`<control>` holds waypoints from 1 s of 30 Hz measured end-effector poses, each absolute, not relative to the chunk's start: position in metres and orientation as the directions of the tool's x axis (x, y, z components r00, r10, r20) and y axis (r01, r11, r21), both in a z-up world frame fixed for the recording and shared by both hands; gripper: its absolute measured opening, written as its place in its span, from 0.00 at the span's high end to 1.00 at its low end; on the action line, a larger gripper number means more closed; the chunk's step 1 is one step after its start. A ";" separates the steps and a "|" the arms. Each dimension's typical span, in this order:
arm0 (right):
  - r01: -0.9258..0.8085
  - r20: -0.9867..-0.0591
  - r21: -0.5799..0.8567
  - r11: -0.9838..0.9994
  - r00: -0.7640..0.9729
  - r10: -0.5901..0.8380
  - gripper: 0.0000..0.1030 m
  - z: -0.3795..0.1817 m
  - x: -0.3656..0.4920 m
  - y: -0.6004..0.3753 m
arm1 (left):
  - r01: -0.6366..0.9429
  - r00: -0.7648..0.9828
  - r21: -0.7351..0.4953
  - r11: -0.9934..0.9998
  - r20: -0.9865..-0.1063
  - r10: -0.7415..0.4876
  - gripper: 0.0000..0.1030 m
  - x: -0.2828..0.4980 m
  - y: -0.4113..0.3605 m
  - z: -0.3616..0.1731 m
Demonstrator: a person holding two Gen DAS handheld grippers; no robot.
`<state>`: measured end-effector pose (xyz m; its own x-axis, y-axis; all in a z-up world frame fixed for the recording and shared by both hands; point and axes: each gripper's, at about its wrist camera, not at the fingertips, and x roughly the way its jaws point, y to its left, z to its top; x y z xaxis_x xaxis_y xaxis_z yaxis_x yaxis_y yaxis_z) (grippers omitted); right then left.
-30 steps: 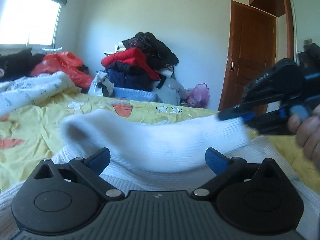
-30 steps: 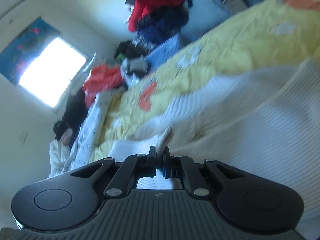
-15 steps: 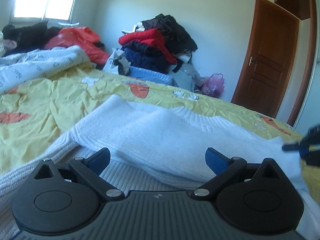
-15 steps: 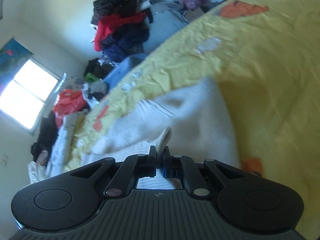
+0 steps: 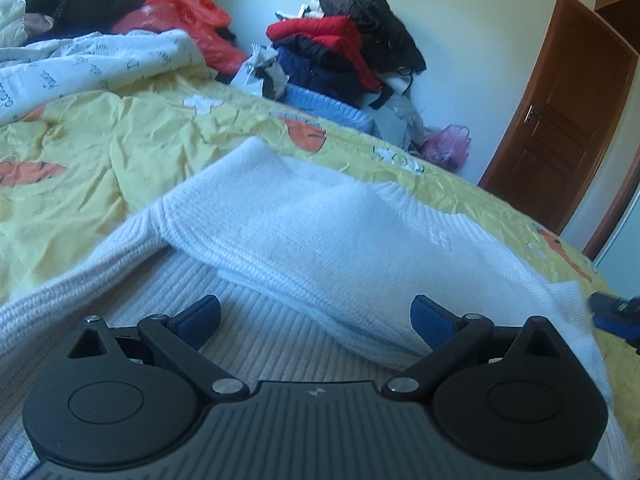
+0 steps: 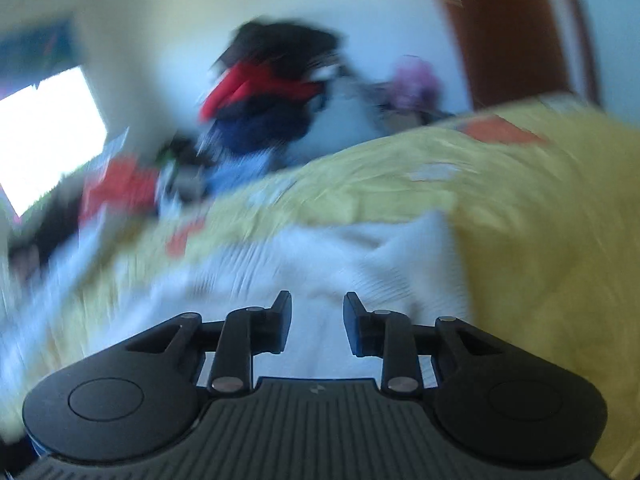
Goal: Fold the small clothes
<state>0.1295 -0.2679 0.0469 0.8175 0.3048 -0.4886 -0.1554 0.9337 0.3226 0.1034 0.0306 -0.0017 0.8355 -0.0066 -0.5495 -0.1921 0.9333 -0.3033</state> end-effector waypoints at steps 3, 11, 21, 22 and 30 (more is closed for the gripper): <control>-0.188 -0.567 0.205 0.961 0.777 0.273 0.62 0.027 0.134 -0.234 | -0.188 0.817 -0.244 0.951 -0.576 0.014 0.00 0.106 0.023 -0.001; -0.113 -0.533 0.163 0.980 0.826 0.184 0.32 0.015 0.103 -0.227 | -0.162 0.792 -0.175 0.971 -0.611 0.022 0.00 0.112 0.017 -0.002; -0.047 -0.562 0.206 0.977 0.812 0.158 0.02 -0.008 0.050 -0.261 | 0.040 0.738 0.020 0.999 -0.675 -0.016 0.00 0.097 0.018 -0.002; -0.047 -0.568 0.191 0.981 0.809 0.149 0.02 -0.009 0.051 -0.258 | 0.059 0.740 0.039 0.997 -0.672 -0.017 0.00 0.090 0.020 -0.001; -0.050 -0.602 0.076 0.996 0.794 0.086 0.02 -0.011 0.055 -0.240 | 0.039 0.752 0.002 0.999 -0.658 -0.028 0.00 0.048 0.045 -0.003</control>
